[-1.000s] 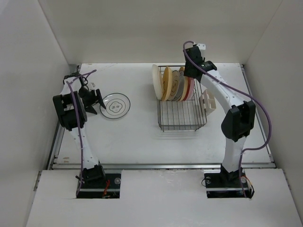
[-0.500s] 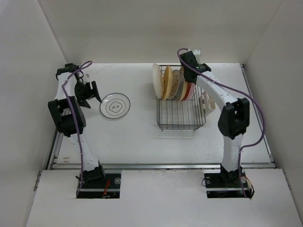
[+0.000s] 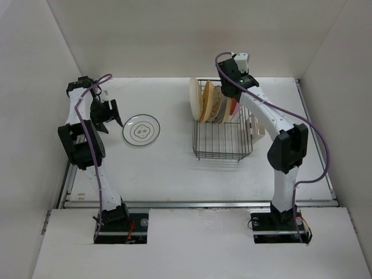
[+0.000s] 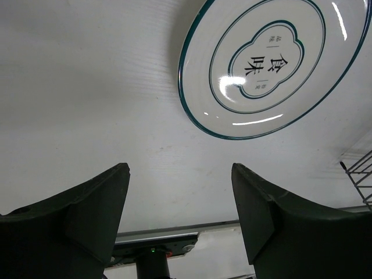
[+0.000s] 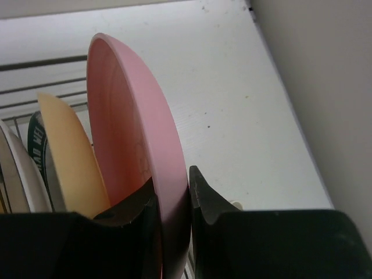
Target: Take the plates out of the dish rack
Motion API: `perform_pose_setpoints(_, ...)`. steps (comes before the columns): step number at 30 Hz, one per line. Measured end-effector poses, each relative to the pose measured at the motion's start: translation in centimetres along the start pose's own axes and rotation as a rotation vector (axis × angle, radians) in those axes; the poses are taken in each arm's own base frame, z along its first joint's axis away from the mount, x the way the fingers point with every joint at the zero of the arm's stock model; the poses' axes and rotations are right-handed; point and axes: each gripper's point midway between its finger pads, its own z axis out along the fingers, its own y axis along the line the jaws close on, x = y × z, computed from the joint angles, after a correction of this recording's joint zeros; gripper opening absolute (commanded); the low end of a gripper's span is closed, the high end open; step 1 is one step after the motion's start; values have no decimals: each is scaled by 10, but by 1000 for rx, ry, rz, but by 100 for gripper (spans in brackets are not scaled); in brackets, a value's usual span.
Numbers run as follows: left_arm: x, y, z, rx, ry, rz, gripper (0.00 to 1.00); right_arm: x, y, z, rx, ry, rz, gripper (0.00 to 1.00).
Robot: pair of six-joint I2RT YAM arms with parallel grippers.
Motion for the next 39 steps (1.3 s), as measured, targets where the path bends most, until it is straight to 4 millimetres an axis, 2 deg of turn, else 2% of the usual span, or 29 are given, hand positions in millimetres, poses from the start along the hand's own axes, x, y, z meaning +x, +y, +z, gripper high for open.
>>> perform_pose_setpoints(3,0,-1,-3,-1,-1,0,68,-14,-14,-6,56,-43,21,0)
perform_pose_setpoints(9,-2,2,-7,-19,-6,2,68,-32,-61,-17,244,-98,11,0)
perform_pose_setpoints(12,-3,2,-11,-30,-17,6,68,-39,-77,-22,296,-114,15,0)
perform_pose_setpoints(15,-3,3,-19,-48,-29,11,68,-53,-83,-37,277,-142,41,0)
perform_pose_setpoints(18,-3,5,-30,-63,-53,16,68,-71,-74,-70,133,-190,75,0)
perform_pose_setpoints(20,-2,8,-39,-69,-72,12,68,-87,-57,-102,-26,-242,114,0)
perform_pose_setpoints(24,-3,23,-53,-77,-104,-28,68,-113,-12,-186,-438,-367,160,0)
perform_pose_setpoints(26,-4,34,-57,-83,-114,-59,68,-114,16,-223,-655,-405,138,0)
perform_pose_setpoints(28,-4,44,-60,-87,-120,-84,68,-105,51,-254,-886,-417,79,0)
perform_pose_setpoints(30,-4,52,-62,-91,-125,-107,68,-85,87,-273,-1077,-393,4,0)
perform_pose_setpoints(33,-3,57,-63,-93,-126,-120,68,-35,147,-286,-1306,-290,-128,0)
perform_pose_setpoints(36,-1,57,-62,-91,-118,-121,68,34,206,-286,-1474,-109,-263,0)
perform_pose_setpoints(39,-1,55,-62,-91,-117,-118,68,104,243,-277,-1565,81,-358,0)
